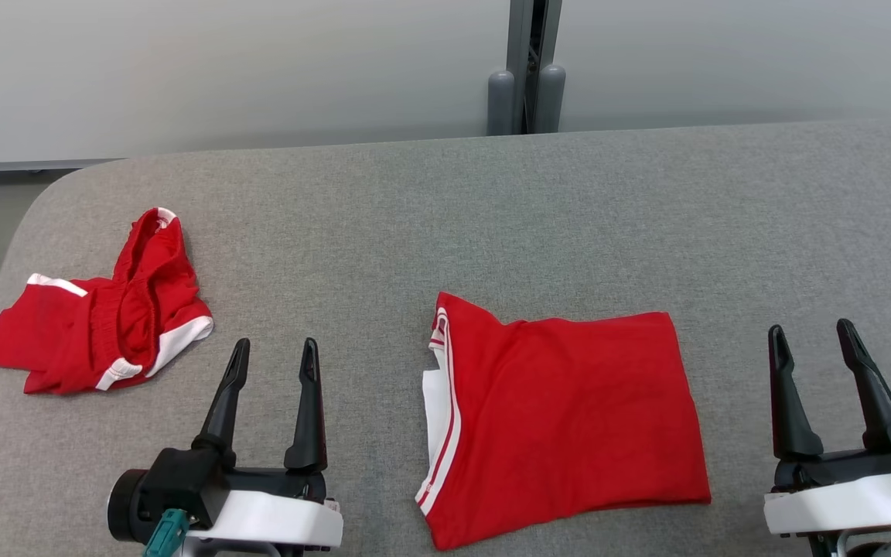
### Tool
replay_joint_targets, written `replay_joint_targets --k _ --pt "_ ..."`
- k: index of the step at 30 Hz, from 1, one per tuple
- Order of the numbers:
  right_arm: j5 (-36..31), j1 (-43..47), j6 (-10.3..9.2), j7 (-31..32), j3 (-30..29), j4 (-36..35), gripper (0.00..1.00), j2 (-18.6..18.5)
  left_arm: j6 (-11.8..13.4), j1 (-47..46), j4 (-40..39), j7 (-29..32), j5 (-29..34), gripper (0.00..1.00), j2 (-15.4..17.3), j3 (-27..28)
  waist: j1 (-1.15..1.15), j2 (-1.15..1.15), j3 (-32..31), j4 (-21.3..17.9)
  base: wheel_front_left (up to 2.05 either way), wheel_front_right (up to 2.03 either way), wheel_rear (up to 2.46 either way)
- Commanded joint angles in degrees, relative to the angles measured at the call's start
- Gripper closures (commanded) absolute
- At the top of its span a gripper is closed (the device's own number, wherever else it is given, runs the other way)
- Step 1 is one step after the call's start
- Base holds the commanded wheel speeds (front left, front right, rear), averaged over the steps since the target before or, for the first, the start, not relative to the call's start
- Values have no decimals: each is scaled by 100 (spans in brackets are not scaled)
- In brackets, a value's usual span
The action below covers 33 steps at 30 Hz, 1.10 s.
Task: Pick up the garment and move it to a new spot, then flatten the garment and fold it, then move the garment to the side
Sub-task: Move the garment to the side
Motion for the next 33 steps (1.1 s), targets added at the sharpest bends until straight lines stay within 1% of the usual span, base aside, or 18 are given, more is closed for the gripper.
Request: replay_joint_targets --k 1,3,10,11,13,15,17,19,21,26,29,33 --pt "1 -43 -2 -11 16 40 0 -1 -15 -3 9 -7 21 0 19 34 0 0 -2 6 0 0 0" --pt "131 -56 -2 -11 64 77 0 0 -17 -1 13 -7 22 0 19 41 0 0 -7 19 0 0 0" --pt "134 -99 -2 -11 122 78 0 -19 -18 -28 -18 -7 40 0 19 64 0 0 -28 53 0 0 0" --pt "208 -86 -2 -10 147 128 0 -22 -17 -32 -24 -7 37 0 19 70 0 0 -24 61 0 0 0" --pt "588 -80 -2 5 290 341 0 -19 -19 -44 -30 -7 8 0 19 80 0 0 2 78 0 0 0" --pt "994 -183 -1 213 592 555 0 -215 -30 -58 -20 -7 -16 0 19 62 0 0 45 93 0 0 0" --pt "1448 -290 -2 473 765 735 0 -470 -54 -97 -8 -6 -4 0 19 30 0 0 112 107 0 0 0" --pt "1800 -401 -1 696 827 885 0 -712 -67 -153 -14 -7 20 0 19 3 0 0 185 130 0 0 0" --pt "2268 -534 -1 913 861 998 0 -853 -74 -183 -14 -7 46 0 20 -11 0 0 269 154 0 0 0" --pt "3361 -722 -1 1878 1214 1190 0 -1348 -68 -279 19 -7 118 0 17 -12 0 0 450 190 0 0 0" --pt "3838 -755 0 2286 1450 1255 0 -1652 -72 -302 22 -7 145 0 20 -30 0 0 527 231 0 0 0" --pt "4426 -881 0 2732 1776 1431 0 -1931 -73 -400 19 -7 151 0 20 -47 0 0 622 294 0 0 0"
